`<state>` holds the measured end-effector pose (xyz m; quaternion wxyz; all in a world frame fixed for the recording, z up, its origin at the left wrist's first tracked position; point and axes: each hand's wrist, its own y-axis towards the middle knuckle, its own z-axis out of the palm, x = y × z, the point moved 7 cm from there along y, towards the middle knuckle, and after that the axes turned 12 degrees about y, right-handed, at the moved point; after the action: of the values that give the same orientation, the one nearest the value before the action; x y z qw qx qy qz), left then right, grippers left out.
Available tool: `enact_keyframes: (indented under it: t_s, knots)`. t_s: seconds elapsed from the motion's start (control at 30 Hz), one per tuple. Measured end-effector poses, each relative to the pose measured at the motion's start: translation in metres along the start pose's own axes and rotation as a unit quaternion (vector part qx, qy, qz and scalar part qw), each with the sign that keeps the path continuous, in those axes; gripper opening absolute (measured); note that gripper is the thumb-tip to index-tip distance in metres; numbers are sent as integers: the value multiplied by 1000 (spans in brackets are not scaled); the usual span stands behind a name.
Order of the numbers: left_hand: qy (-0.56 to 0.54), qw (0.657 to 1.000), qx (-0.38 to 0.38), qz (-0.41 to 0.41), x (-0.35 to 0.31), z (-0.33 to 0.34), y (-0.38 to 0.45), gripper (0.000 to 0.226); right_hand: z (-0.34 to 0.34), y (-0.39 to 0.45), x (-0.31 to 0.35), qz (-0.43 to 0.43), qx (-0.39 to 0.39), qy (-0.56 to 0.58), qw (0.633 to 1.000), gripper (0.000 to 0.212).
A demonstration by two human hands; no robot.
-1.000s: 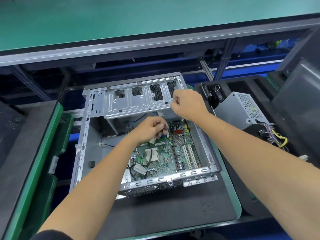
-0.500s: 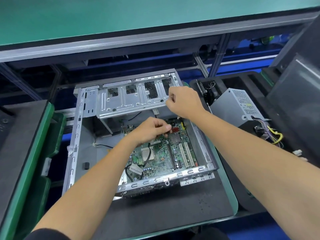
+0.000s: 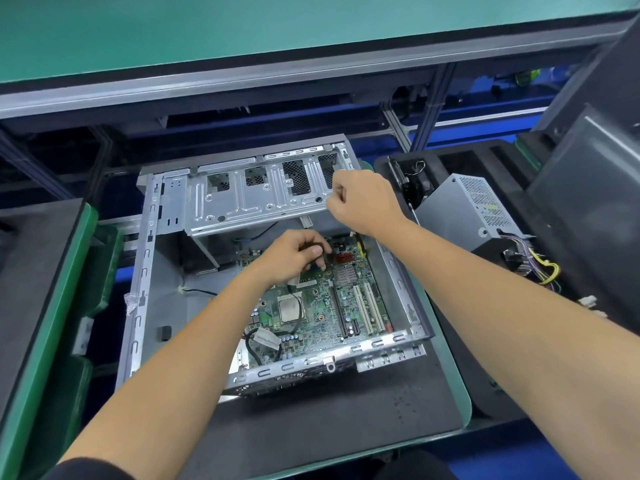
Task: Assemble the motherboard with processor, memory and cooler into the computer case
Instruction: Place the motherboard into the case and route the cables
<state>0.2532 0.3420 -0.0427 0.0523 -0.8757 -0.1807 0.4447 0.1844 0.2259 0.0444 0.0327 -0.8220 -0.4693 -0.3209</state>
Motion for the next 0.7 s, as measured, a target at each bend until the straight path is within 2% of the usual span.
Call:
enact_keyframes:
  t_s: [0.1,0.2,0.4,0.53,0.67,0.7]
  knots:
    - [-8,999,-40,-20,9,-12,1,23,0,0,-1,4,-3,-1,1000,13]
    - [-22,998,-41,-32,14,-15,0,28,1,0,-1,5,-4,2,1000,13]
    - [41,999,11,-4,6,-7,1,14,1,1,-3,6,-12,6,1000,13]
    - [20,998,65,-2,-1,10,-1,23,1,1,-4,8,-14,5,1000,12]
    - [123,990,59,27,-16,25,1,6,0,1,-4,9,-11,7,1000,12]
    - [151,987,45,29,-18,26,3,9,0,1,-4,9,-9,7,1000,12]
